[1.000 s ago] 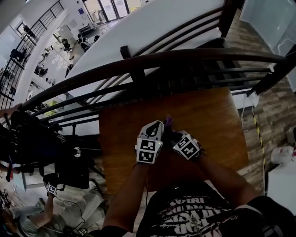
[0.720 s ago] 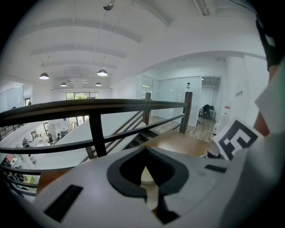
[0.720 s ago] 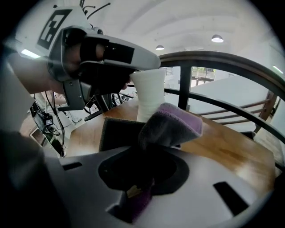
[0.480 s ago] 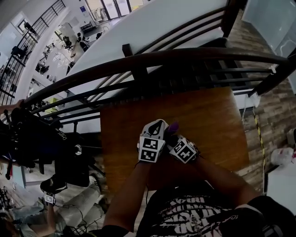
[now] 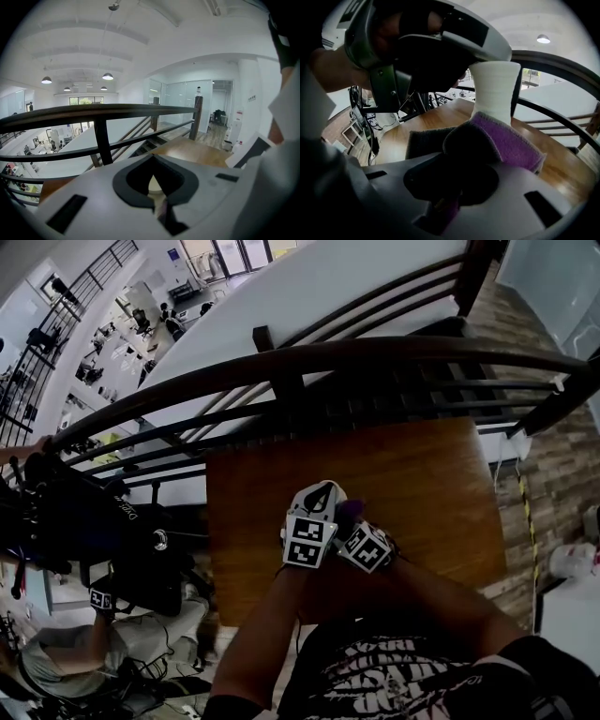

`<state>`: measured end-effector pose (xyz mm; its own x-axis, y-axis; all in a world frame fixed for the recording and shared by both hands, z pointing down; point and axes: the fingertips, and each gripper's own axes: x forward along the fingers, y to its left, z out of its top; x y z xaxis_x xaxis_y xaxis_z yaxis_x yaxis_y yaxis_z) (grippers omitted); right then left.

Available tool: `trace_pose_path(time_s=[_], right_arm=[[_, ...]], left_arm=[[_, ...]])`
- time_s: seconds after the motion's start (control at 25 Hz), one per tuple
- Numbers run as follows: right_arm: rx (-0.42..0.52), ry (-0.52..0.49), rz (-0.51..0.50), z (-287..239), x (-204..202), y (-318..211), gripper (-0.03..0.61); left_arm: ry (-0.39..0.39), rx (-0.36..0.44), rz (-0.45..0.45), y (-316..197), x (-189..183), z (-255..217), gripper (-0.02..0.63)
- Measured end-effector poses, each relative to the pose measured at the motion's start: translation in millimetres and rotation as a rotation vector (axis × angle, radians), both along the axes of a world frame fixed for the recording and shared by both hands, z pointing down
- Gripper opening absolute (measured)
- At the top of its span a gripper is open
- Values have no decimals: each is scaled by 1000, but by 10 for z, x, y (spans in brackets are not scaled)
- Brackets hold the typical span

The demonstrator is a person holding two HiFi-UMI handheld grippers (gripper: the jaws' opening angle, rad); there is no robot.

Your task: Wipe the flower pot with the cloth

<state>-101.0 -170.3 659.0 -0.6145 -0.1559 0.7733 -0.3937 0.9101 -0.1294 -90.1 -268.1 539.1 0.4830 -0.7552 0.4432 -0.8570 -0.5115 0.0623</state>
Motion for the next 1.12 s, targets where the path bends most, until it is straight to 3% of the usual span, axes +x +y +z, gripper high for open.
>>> trace_pose_path(time_s=[0.2,0.6,1.12], right_arm=[[-1,7,-29,60,30,15,60],[-7,16,76,77,382,-238,57],[52,27,101,47,542,-751,55]], left_arm=[[-6,3,-1,-16,20,33,-2],[-7,21,-9,-10,-17,-2,-2],[-3,17,-6,-23,-29,13,-2]])
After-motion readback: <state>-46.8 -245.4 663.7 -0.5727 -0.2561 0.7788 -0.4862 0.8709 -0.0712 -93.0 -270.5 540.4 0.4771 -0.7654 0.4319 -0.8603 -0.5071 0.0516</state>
